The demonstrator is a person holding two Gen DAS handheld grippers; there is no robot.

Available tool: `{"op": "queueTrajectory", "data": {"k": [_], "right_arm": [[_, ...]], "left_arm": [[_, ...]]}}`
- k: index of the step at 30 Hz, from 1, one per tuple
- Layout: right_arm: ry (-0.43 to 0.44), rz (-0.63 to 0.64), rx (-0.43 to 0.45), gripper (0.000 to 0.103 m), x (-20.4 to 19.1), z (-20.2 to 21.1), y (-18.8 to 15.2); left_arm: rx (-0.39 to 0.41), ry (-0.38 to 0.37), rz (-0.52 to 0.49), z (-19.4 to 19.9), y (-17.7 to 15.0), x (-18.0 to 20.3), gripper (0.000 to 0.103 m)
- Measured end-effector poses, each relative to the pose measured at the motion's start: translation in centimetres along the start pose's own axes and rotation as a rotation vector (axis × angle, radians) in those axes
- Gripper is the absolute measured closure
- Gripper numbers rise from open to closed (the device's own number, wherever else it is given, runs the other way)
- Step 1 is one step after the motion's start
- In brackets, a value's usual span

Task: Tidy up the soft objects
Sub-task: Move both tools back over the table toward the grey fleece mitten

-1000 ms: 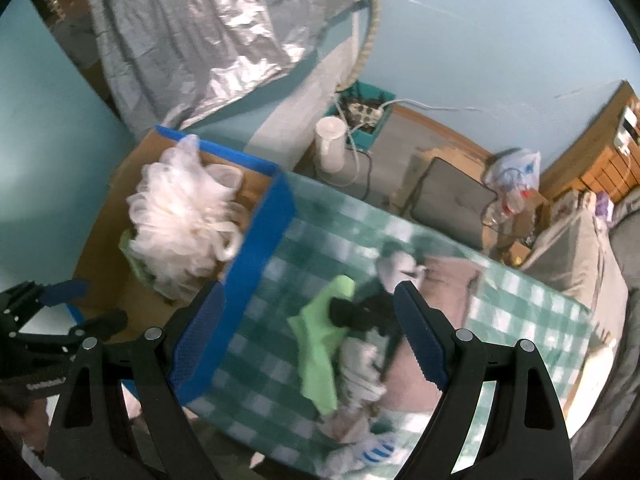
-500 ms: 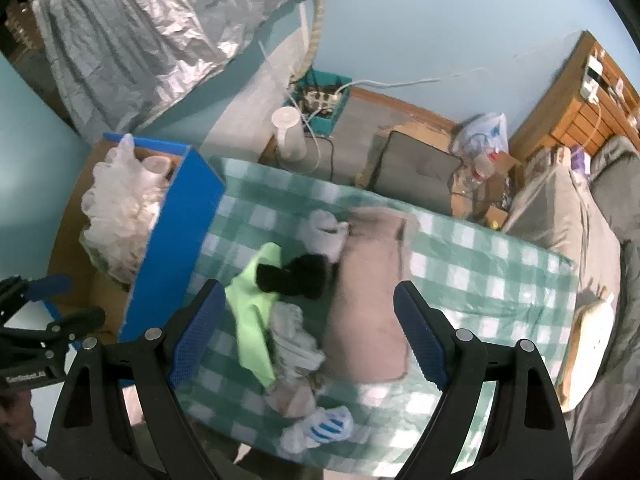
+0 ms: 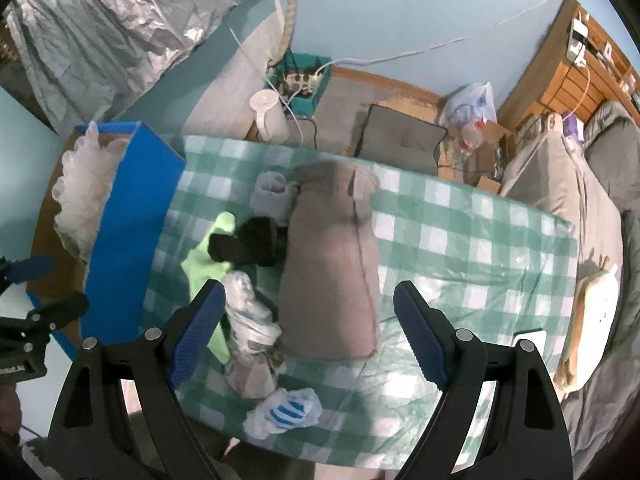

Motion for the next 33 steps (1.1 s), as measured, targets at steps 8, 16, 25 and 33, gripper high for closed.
{"op": "queueTrajectory", "data": {"k": [8,16,25,33], "right_arm": [[0.017,-0.002,-0.043,0.018,0.7,-2.3,-1.2],[0.025,0.006,-0.078,0.018,1.1,-4.3,-1.4],[0.029,0.001,-0.116,0.018,1.2,-6.7,-1.2],[0.032,0.006,-0.147,0.018,1.2,-8.9,-1.0]], "left_arm": [[-0.052,0.022,-0.027,-2.6,-0.3,2.0,0.022],[-0.092,0.046,-0.047,-5.3,-0.5,3.2,0.022],[-0.133,0.039,-0.009,-8.0,0.0,3.5,0.022],[-0.169,0.022,0.077,-10.3,0.2,3.3,0.022]]}}
Point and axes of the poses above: each gripper's, at about its wrist camera, not at the fingertips, and z roughly against the way its jaws point, x to its right, y to its top, the point moved 1 cm from there along -z, roughly the way its jaws point, and after that the axes turned 11 degrees about z, right-handed, at the moved point
